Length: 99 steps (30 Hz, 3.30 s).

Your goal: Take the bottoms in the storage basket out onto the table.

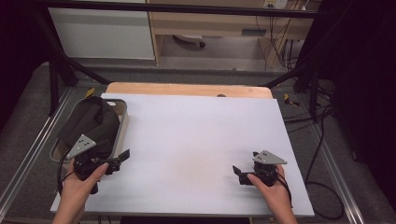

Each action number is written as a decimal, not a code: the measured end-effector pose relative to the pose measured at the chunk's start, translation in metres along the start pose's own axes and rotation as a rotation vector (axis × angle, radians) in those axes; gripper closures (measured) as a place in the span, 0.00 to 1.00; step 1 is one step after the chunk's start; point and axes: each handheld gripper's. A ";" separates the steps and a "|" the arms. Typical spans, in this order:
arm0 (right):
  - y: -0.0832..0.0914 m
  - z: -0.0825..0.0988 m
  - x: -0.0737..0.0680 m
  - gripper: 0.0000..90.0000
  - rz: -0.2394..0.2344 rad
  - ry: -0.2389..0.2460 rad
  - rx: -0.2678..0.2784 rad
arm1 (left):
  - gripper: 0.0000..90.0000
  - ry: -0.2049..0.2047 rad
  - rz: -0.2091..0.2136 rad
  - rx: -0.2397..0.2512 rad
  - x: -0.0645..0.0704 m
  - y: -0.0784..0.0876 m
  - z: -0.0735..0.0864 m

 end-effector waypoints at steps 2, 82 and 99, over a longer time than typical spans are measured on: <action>-0.001 0.000 -0.001 0.04 0.003 0.003 -0.012 | 0.07 -0.007 -0.005 -0.005 -0.001 0.001 -0.002; -0.013 0.005 -0.015 0.04 -0.056 0.107 -0.148 | 0.50 0.037 -0.205 -0.361 -0.137 -0.057 -0.021; -0.013 0.005 -0.015 0.04 -0.059 0.105 -0.148 | 0.78 0.205 -0.149 -0.205 -0.152 -0.037 -0.025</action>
Point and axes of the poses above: each handheld gripper's, and its own axes: y roughly backward along the jaws, z roughly out of its underside, x roughly to its right, and after that the axes turned 7 degrees about -y, right-handed
